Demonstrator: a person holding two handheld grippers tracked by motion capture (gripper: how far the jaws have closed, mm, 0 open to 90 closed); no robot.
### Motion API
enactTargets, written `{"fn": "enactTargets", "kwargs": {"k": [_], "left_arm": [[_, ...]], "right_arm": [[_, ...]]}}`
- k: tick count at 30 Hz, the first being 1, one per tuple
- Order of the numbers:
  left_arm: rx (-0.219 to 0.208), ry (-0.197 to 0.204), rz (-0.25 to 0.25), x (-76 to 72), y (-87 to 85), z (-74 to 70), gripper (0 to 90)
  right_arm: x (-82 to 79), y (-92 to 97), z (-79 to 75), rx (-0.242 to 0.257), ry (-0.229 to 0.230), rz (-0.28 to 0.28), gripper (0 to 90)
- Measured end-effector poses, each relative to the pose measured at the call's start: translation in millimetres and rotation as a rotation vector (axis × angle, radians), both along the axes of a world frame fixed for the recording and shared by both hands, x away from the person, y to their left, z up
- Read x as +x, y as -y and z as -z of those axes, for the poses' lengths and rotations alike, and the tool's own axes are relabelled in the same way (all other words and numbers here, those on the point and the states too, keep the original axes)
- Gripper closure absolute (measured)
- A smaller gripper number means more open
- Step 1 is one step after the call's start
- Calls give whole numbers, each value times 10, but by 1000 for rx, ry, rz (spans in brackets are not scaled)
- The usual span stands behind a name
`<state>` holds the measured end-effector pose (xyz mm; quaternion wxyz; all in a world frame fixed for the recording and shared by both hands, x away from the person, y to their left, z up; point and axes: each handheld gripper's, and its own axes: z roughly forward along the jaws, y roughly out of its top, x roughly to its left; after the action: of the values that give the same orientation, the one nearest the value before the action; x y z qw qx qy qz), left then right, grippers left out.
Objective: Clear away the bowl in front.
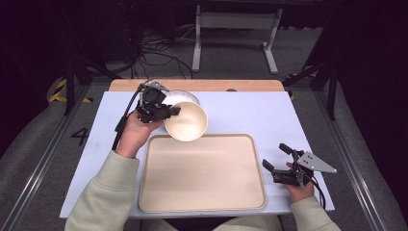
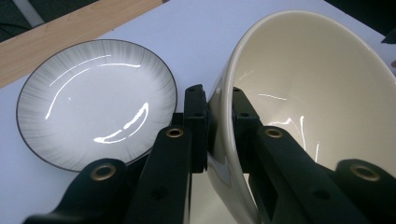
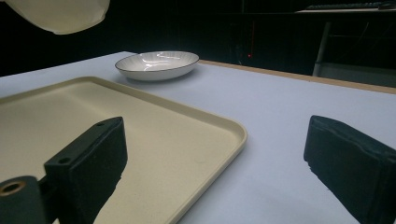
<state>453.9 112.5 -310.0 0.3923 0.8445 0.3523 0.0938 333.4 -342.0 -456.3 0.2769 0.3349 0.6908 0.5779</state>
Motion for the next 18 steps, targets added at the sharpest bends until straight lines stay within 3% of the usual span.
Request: {"fn": "enactTargets", "kwargs": {"k": [5,18], "left_arm": [[18,7,23,-91,62,-23,819],[43,-17,149,-248,281,-13,820]], "right_arm": [[-2,2,0,2,1,-5,65],[0,7,1,6,1,-10,65]]}}
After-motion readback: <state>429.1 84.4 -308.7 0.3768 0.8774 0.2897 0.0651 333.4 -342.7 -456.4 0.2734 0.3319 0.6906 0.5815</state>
